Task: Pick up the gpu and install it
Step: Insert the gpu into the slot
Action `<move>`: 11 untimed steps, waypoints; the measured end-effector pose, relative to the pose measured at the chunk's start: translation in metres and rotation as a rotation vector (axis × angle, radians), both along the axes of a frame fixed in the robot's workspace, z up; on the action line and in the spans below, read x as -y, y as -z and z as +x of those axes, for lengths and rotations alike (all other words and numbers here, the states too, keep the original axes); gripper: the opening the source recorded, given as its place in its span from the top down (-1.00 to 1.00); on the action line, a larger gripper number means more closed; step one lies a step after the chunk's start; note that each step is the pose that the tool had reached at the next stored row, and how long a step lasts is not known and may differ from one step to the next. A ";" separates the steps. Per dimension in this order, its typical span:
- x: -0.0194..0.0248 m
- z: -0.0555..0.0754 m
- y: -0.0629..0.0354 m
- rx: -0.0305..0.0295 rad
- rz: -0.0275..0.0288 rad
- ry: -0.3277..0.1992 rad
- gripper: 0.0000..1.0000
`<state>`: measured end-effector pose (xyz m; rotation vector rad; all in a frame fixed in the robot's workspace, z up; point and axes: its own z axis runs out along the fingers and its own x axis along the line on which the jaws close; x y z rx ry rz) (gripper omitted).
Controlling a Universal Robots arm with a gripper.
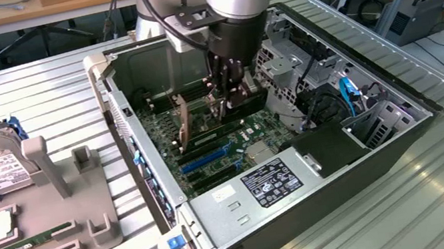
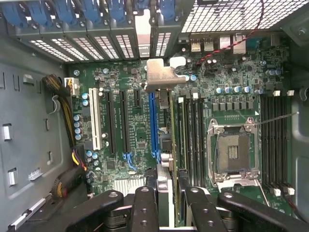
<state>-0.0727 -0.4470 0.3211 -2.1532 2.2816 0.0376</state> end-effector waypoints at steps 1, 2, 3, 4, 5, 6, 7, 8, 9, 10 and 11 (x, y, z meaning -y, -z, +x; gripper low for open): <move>0.0001 0.000 0.0002 0.0000 0.0000 0.000 0.45; 0.0002 0.000 0.0003 0.0001 0.0000 0.000 0.45; 0.0003 -0.001 0.0004 0.0000 -0.0001 0.000 0.45; 0.0004 -0.001 0.0006 0.0000 0.0000 0.000 0.45; 0.0005 -0.001 0.0007 0.0000 0.0000 0.000 0.45; 0.0006 -0.001 0.0009 0.0001 0.0000 0.000 0.45; 0.0007 -0.002 0.0010 0.0000 0.0000 0.000 0.45; 0.0008 -0.002 0.0012 0.0001 0.0000 0.000 0.45; 0.0009 -0.002 0.0013 0.0000 0.0000 0.000 0.45; 0.0010 -0.002 0.0014 0.0000 -0.0001 0.000 0.45; 0.0010 -0.003 0.0015 0.0000 0.0000 0.000 0.45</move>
